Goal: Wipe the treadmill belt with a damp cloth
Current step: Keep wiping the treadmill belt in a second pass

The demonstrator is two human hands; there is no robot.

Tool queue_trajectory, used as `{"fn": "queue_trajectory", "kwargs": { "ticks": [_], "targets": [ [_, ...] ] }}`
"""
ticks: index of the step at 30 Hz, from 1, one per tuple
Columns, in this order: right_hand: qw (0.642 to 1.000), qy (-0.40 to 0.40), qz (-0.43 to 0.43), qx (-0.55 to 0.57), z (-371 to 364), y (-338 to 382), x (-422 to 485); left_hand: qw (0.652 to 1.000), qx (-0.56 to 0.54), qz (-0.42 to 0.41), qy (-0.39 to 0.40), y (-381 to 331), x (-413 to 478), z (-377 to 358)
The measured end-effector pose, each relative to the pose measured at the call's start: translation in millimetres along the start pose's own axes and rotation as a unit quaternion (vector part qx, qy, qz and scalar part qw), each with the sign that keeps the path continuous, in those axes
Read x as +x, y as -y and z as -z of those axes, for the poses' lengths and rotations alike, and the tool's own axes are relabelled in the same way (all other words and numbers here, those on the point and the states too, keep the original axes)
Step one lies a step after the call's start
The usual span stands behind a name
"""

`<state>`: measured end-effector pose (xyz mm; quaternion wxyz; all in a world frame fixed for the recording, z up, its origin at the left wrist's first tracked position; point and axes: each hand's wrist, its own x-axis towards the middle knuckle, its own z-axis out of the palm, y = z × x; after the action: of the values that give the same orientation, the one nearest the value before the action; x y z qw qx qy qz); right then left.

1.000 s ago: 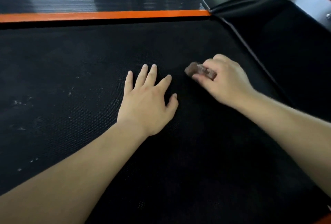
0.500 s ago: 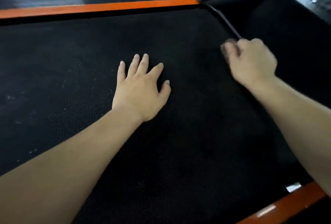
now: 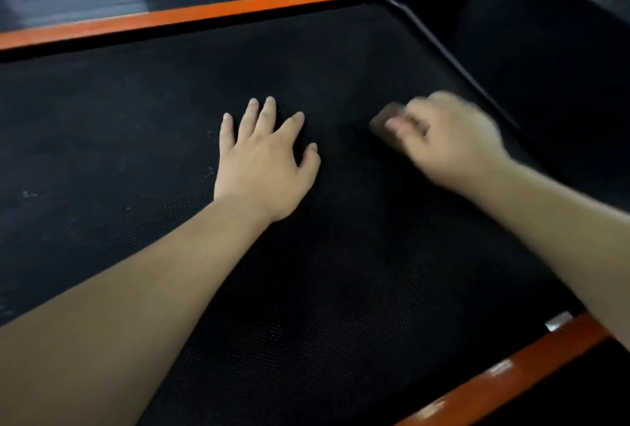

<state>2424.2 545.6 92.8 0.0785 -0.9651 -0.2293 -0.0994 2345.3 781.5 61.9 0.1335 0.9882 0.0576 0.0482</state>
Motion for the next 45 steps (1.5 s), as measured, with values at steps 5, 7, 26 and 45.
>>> {"fn": "queue_trajectory", "kwargs": {
  "ticks": [5,7,26,45],
  "targets": [
    [0.992,-0.046,-0.116,-0.017,-0.4,-5.2,-12.5,1.0,0.001,0.001,-0.006,-0.5,0.1,-0.4],
    [0.999,0.002,-0.022,0.029,2.7,23.1,-39.7,1.0,0.002,-0.001,-0.005,-0.1,-0.2,-0.8],
    [0.999,-0.005,-0.035,-0.016,14.5,25.7,-87.1,1.0,-0.014,0.012,0.025,-7.8,-22.0,5.3],
    [0.994,0.035,-0.084,-0.061,36.6,8.3,-130.4,1.0,-0.009,-0.028,-0.009,-11.3,-70.2,-1.5]
  ]
}}
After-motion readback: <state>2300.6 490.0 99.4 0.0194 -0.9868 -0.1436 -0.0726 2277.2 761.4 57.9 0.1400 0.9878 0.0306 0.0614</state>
